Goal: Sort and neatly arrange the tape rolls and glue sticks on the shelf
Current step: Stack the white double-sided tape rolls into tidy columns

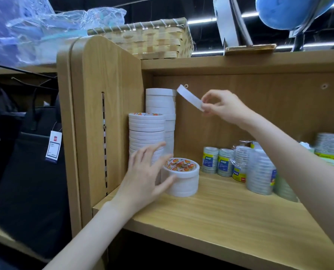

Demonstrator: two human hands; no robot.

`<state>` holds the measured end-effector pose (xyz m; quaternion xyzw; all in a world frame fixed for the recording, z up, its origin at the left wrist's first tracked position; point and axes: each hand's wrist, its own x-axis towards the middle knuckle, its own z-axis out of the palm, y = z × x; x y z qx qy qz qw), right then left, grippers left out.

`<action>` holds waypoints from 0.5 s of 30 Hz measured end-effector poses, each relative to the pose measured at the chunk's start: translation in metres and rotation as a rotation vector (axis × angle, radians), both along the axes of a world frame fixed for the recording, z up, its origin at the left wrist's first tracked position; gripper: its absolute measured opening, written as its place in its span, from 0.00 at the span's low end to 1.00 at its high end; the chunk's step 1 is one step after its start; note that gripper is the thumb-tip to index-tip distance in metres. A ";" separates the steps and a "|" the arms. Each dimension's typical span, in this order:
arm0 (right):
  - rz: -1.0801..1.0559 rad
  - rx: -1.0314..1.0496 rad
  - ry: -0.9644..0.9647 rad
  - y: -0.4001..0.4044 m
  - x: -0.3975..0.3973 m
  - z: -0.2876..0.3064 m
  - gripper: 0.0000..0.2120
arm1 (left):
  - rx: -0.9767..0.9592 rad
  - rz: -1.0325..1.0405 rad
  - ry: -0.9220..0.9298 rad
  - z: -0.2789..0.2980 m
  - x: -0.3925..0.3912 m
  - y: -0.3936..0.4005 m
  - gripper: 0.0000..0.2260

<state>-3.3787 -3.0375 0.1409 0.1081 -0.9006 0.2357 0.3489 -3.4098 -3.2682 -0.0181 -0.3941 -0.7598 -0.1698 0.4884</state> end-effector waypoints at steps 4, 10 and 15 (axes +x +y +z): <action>-0.089 0.106 0.137 -0.022 -0.024 0.022 0.05 | 0.201 0.118 0.015 0.014 -0.009 -0.008 0.20; -0.118 -0.268 0.341 -0.065 -0.064 0.017 0.15 | 0.208 0.084 -0.045 0.012 -0.030 -0.014 0.25; -0.073 -0.360 0.236 -0.079 -0.088 0.008 0.25 | 0.238 0.034 -0.055 0.008 -0.033 -0.014 0.26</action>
